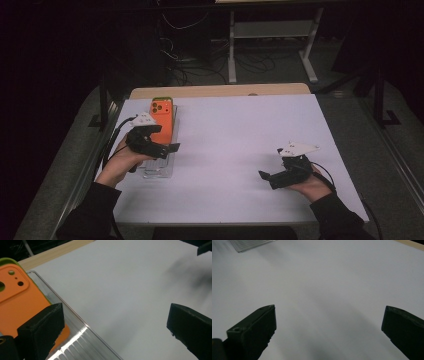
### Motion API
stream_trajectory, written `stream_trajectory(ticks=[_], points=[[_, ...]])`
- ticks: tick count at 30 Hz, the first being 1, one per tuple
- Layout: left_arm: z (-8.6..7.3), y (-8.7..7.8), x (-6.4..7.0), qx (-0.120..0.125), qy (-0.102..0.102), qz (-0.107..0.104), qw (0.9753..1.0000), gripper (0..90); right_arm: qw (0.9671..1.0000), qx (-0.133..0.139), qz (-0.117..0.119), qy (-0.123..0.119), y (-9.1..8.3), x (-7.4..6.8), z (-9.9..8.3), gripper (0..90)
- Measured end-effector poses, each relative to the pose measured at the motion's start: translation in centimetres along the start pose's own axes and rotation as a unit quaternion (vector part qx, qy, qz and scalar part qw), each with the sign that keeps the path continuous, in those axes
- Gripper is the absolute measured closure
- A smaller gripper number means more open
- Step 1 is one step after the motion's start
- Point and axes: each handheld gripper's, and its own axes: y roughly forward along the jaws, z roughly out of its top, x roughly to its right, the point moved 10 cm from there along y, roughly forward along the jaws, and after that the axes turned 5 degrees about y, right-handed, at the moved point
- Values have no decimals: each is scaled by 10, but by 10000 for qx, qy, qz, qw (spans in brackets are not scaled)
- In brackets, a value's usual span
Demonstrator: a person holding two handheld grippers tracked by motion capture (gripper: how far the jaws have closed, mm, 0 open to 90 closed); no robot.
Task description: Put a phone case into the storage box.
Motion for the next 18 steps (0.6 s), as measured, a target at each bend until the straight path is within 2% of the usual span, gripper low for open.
stream_trajectory(ticks=[8,15,18], points=[[-13,-8,17,174,149,-83,9997,6,9998,129,132,-17,-7,-3,2,0],[-33,-15,23,230,81,-132,9996,7,9997,194,164,56,-14,-2,-1,0],[-42,-17,25,245,65,-168,9995,7,9995,231,203,12,-16,-2,-1,0]])
